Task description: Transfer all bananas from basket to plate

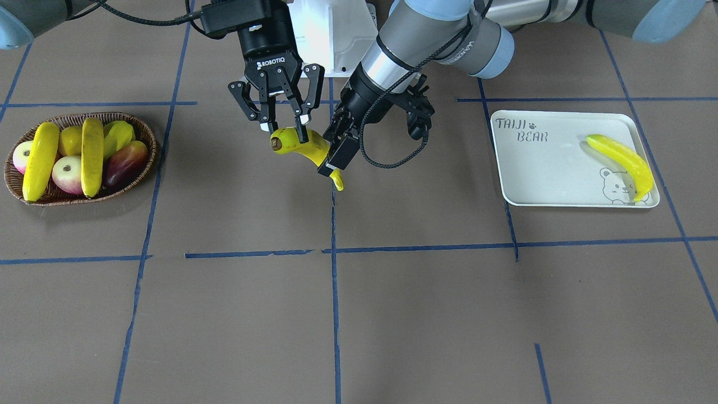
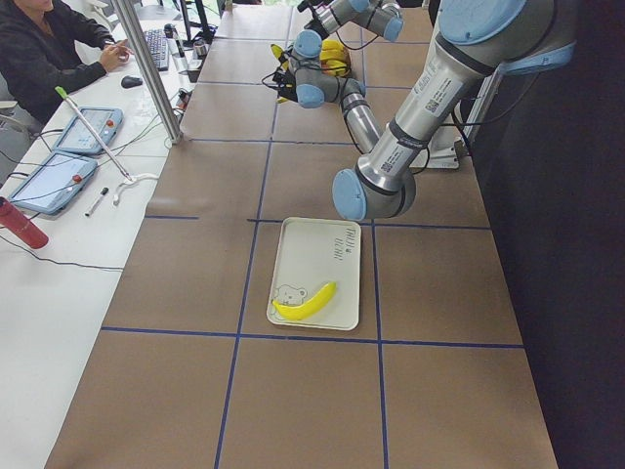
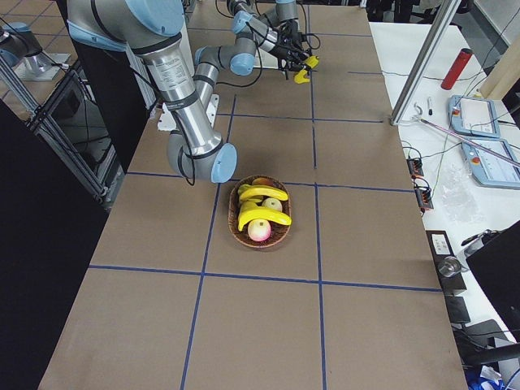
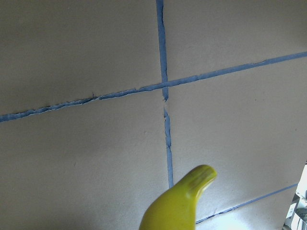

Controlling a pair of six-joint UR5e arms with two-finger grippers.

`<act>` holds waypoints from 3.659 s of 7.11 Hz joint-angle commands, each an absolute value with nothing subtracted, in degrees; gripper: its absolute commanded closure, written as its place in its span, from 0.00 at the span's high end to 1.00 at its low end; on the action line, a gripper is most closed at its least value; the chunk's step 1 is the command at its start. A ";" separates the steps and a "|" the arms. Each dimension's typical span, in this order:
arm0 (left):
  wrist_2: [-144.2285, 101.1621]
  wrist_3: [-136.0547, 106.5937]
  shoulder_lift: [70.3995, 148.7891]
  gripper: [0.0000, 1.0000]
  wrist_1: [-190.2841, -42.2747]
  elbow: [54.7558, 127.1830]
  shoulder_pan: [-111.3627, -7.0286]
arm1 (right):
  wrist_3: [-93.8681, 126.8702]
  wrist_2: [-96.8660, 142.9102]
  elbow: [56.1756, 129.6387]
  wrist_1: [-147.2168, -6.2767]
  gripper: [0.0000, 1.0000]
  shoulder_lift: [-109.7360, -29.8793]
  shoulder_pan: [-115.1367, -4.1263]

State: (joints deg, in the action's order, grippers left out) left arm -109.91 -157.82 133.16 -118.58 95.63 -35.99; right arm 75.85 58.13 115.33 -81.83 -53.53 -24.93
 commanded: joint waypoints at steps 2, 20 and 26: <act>-107.84 -159.34 133.24 0.15 -119.79 95.71 -34.37 | 75.76 58.01 115.31 -81.83 0.00 -53.53 -24.87; -109.31 -78.82 85.38 0.00 -121.64 109.42 -49.66 | 35.00 124.10 122.09 -110.65 1.00 -73.81 -60.38; -91.77 -70.40 79.81 0.00 -121.64 103.37 -40.78 | 28.12 128.58 117.77 -110.39 1.00 -79.63 -63.81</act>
State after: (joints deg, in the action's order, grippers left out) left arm -93.23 -70.71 80.01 -121.49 105.29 -41.54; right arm 28.20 128.42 117.91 -110.40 -79.27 -63.72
